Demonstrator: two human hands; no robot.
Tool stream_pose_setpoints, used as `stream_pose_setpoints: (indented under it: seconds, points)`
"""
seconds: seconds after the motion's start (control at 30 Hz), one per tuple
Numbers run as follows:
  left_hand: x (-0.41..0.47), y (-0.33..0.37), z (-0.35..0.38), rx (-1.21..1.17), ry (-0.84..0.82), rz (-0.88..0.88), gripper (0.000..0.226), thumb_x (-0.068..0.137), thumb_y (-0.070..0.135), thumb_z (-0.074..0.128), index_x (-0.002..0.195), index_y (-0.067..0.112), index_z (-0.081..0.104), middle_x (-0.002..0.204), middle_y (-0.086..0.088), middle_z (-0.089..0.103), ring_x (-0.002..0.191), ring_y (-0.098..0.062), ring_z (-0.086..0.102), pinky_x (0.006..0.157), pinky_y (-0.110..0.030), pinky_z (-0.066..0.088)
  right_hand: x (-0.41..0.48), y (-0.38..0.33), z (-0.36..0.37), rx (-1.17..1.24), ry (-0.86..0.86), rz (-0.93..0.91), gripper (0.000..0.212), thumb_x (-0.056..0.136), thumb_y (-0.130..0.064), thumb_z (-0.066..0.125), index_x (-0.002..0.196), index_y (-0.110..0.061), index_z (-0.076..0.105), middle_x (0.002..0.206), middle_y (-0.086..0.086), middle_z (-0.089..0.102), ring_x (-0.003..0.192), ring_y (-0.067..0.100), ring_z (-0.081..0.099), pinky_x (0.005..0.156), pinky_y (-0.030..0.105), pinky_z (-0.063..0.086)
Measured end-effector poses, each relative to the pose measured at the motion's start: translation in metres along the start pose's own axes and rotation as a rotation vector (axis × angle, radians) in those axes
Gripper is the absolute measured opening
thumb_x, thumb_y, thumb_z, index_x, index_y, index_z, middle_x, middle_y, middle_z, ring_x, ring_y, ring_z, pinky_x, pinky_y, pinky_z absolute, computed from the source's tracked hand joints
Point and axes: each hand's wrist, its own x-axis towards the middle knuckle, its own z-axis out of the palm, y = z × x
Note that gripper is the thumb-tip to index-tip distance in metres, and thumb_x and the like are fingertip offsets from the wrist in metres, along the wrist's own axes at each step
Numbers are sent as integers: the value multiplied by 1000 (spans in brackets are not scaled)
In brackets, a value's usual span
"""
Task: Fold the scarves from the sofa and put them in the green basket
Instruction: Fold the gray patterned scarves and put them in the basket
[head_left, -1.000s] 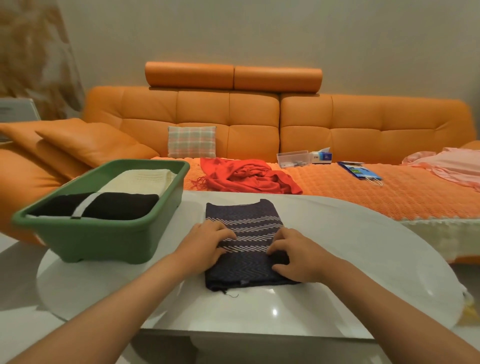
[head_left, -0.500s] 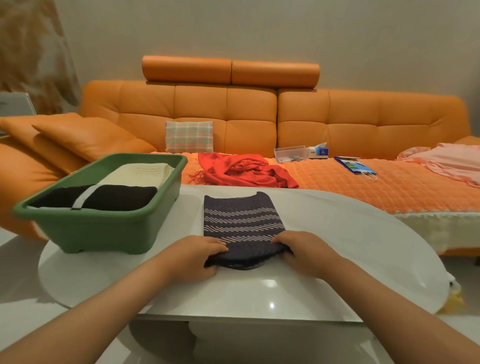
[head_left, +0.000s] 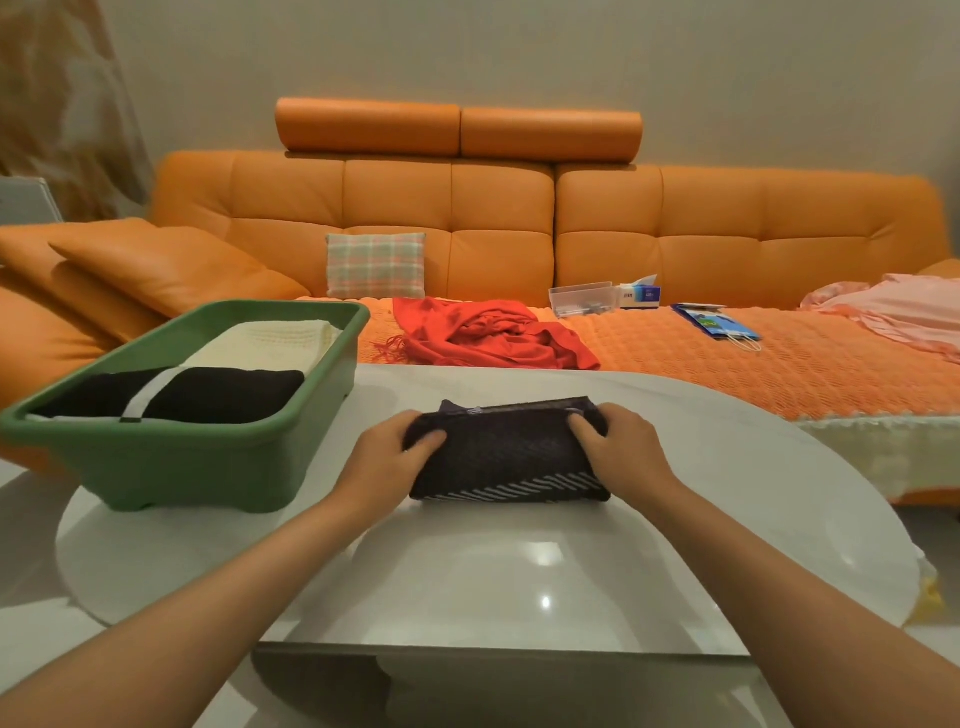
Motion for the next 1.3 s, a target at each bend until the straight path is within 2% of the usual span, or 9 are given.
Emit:
stream_pose_setpoints:
  seconds: [0.2,0.33,0.4,0.5,0.7,0.83,1.03,1.17,1.3]
  points:
    - [23,1,19,159,25,-274,35,91,45,64,118,23,58,104,2,67,95,-19,64,82,-36,54,12,10,20,-85,-90,225,35,101,-39,49,96,-9,65,90,6,64,87,26,59,71,32,40]
    - [29,10,33,644,179,245,34,91,36,64,122,22,58,113,1,59,101,-24,58,84,-40,48,21,15,23,-28,-182,334,29,101,-31,48,102,-6,63,100,12,66,88,27,58,74,33,43]
    - [28,19,46,611,-4,523,28,92,35,58,117,24,67,118,2,61,107,-24,58,90,-40,43,23,16,23,19,-185,342,26,100,-27,49,110,-6,60,109,11,65,95,27,59,79,34,45]
    - [16,17,70,730,-414,453,53,97,58,41,144,34,46,153,8,40,143,-18,32,117,-44,19,20,15,22,69,-135,337,35,96,-24,54,129,-10,50,120,9,59,105,26,56,81,31,41]
    - [17,4,73,841,-588,284,78,86,80,33,153,50,7,165,11,4,153,-22,-2,118,-63,-3,15,16,18,-342,60,-307,37,86,-9,64,121,-21,66,124,5,54,107,25,56,87,38,50]
    - [22,0,59,870,-586,260,82,86,80,35,155,45,8,165,12,6,153,-16,1,119,-60,1,9,21,9,-366,-276,-427,34,99,-40,53,128,-28,67,137,-7,58,126,11,51,104,26,38]
    - [29,-17,22,679,-538,174,82,86,60,58,155,33,25,161,18,19,150,-4,12,121,-31,20,-3,22,-10,-355,-587,-297,87,82,-50,71,155,-34,29,159,-10,31,146,10,28,116,25,21]
    - [25,-21,9,512,-443,168,62,78,31,62,139,32,54,143,14,53,133,-3,46,109,-22,35,-11,21,-11,-180,-442,-200,59,78,-36,67,136,-37,57,125,-13,64,112,7,59,95,21,42]
    - [23,-14,4,271,-188,85,11,81,30,71,89,35,66,77,15,69,69,2,62,65,-26,46,-7,19,-15,33,-278,-9,17,80,-36,58,87,-25,70,80,-4,72,79,17,66,72,35,52]
